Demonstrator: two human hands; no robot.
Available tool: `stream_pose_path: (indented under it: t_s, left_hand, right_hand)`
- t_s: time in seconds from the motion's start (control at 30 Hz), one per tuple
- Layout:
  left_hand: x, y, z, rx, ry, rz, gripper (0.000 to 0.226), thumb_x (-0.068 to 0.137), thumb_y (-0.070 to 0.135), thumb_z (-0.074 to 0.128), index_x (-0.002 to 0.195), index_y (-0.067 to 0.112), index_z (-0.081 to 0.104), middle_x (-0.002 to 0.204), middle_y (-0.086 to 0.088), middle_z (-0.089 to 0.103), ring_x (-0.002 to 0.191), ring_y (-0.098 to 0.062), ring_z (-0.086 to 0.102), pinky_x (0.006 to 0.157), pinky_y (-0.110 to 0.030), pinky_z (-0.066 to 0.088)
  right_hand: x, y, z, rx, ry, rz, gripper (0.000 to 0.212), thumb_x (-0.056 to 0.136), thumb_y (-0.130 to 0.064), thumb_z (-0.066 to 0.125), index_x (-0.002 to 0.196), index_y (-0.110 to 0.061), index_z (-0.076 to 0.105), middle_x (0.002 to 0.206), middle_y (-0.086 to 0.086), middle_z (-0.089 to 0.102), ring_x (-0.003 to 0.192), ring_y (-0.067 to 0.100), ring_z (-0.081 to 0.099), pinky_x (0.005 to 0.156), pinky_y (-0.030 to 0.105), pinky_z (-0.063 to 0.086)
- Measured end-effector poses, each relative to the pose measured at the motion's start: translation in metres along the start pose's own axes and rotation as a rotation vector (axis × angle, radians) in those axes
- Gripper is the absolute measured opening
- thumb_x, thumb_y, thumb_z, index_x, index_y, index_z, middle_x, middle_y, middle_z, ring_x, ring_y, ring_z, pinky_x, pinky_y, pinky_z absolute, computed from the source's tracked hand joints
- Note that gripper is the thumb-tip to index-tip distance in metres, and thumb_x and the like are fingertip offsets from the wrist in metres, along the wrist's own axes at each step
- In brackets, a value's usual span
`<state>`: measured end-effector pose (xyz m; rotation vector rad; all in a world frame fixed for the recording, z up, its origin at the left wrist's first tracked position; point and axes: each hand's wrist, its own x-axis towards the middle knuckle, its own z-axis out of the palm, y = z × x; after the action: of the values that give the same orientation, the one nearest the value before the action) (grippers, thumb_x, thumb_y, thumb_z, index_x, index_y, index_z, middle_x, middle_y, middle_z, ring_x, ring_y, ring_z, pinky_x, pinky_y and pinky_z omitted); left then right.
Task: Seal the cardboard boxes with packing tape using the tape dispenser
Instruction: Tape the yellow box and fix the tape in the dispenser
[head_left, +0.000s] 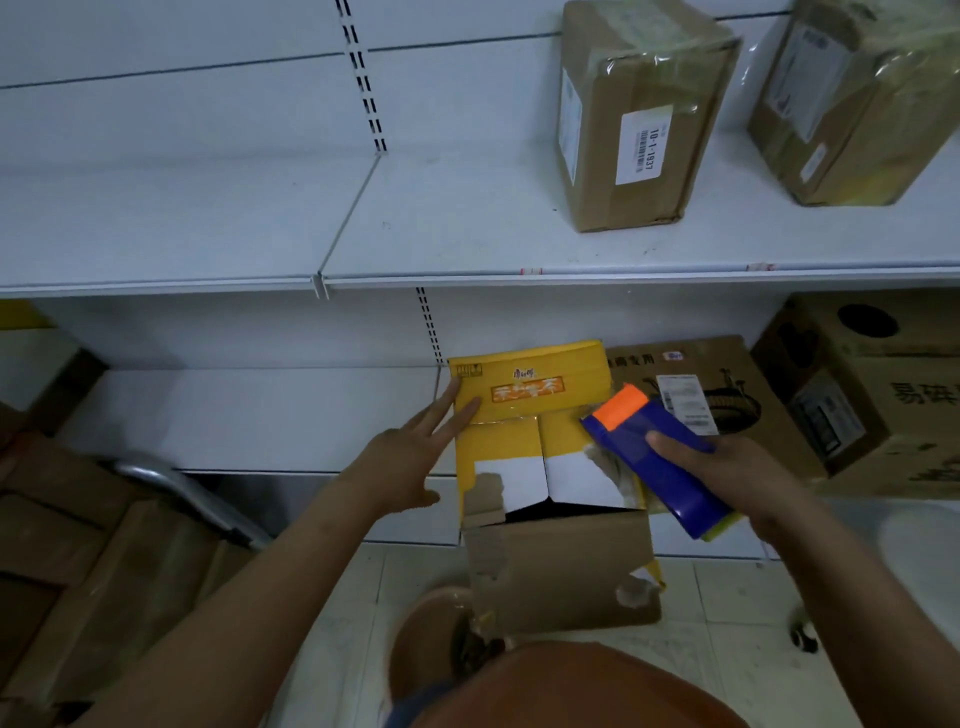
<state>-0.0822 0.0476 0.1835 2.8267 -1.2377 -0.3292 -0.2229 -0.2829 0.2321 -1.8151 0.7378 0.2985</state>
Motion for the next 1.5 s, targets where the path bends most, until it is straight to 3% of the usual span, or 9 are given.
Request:
stream_pose_path:
  t_s: [0.2, 0.43, 0.6, 0.8, 0.93, 1.13, 1.23, 1.37, 1.5]
  left_hand:
    - [0.007, 0.013, -0.002, -0.020, -0.009, 0.029, 0.138, 0.067, 0.060, 0.082, 0.154, 0.034, -0.021, 0.155, 0.008, -0.041, 0.152, -0.022, 0.015, 0.083, -0.036, 0.057]
    - [0.027, 0.019, -0.009, 0.042, -0.025, -0.044, 0.128, 0.072, 0.064, 0.076, 0.156, 0.032, -0.015, 0.160, 0.003, -0.033, 0.150, -0.020, 0.023, 0.086, -0.040, 0.055]
    - [0.041, 0.031, -0.007, 0.038, -0.089, -0.052, 0.148, 0.067, 0.066, 0.080, 0.148, 0.019, -0.035, 0.150, -0.012, -0.047, 0.152, -0.030, 0.014, 0.100, -0.043, 0.050]
    - [0.038, 0.033, -0.005, -0.159, -0.225, -0.032, 0.160, 0.057, 0.070, 0.082, 0.134, 0.027, -0.052, 0.134, 0.000, -0.064, 0.152, -0.029, 0.012, 0.111, -0.046, 0.041]
    - [0.030, 0.034, 0.002, -0.352, -0.182, 0.015, 0.152, 0.063, 0.067, 0.079, 0.135, 0.032, -0.050, 0.134, 0.010, -0.063, 0.151, -0.023, 0.011, 0.115, -0.042, 0.038]
    - [0.000, 0.058, 0.035, -0.491, 0.083, -0.001, 0.126, 0.076, 0.070, 0.068, 0.147, 0.042, -0.032, 0.154, 0.019, -0.039, 0.118, -0.019, 0.061, 0.089, -0.036, 0.057]
    - [0.003, 0.072, 0.046, -0.659, 0.172, -0.039, 0.119, 0.074, 0.078, 0.061, 0.153, 0.043, -0.020, 0.161, 0.018, -0.027, 0.132, -0.011, 0.048, 0.098, -0.036, 0.053]
    - [0.018, 0.084, 0.045, -1.029, 0.312, -0.121, 0.076, 0.088, 0.069, 0.055, 0.153, 0.045, 0.024, 0.160, 0.011, 0.029, 0.135, -0.011, 0.049, 0.101, -0.050, 0.051]
    - [0.028, 0.083, 0.050, -1.229, 0.395, -0.246, 0.085, 0.092, 0.045, 0.062, 0.156, 0.041, 0.007, 0.147, 0.011, 0.050, 0.119, -0.011, 0.063, 0.092, -0.045, 0.057]
  right_hand:
    - [-0.017, 0.002, -0.015, -0.130, -0.031, 0.046, 0.038, 0.084, -0.049, 0.068, 0.091, -0.012, 0.063, 0.080, 0.009, 0.069, 0.069, 0.022, 0.066, 0.057, 0.027, 0.043]
    - [-0.036, -0.007, -0.059, -0.345, -0.058, 0.074, 0.051, 0.074, -0.060, 0.065, 0.086, -0.011, 0.065, 0.070, 0.009, 0.070, 0.066, 0.025, 0.067, 0.060, 0.029, 0.045]
    - [-0.026, -0.002, -0.063, -0.105, 0.165, -0.064, 0.049, 0.081, -0.053, 0.069, 0.082, -0.004, 0.066, 0.074, 0.013, 0.069, 0.068, 0.026, 0.065, 0.060, 0.029, 0.044]
    - [0.021, 0.004, -0.019, 0.208, 0.227, -0.136, 0.043, 0.085, -0.052, 0.067, 0.080, -0.009, 0.071, 0.076, 0.007, 0.071, 0.065, 0.017, 0.064, 0.060, 0.026, 0.046]
    - [0.046, 0.026, -0.010, 0.433, 0.237, -0.047, 0.047, 0.081, -0.054, 0.069, 0.094, -0.009, 0.070, 0.092, 0.011, 0.073, 0.082, 0.025, 0.069, 0.078, 0.036, 0.054]
    - [0.055, 0.046, -0.022, 0.740, 0.183, -0.017, 0.064, 0.068, -0.064, 0.073, 0.111, -0.016, 0.067, 0.101, 0.009, 0.074, 0.090, 0.024, 0.069, 0.087, 0.042, 0.054]
    - [0.061, 0.066, -0.025, 0.937, 0.154, 0.053, 0.078, 0.070, -0.064, 0.076, 0.131, -0.018, 0.060, 0.124, 0.014, 0.067, 0.118, 0.034, 0.061, 0.104, 0.056, 0.044]
    - [0.056, 0.076, -0.014, 0.964, 0.071, 0.086, 0.066, 0.083, -0.055, 0.067, 0.137, -0.019, 0.054, 0.132, 0.016, 0.062, 0.124, 0.035, 0.056, 0.108, 0.059, 0.039]
    - [0.042, 0.061, 0.008, 0.776, 0.068, 0.048, 0.068, 0.075, -0.059, 0.066, 0.128, -0.017, 0.059, 0.117, 0.015, 0.070, 0.110, 0.032, 0.065, 0.100, 0.054, 0.048]
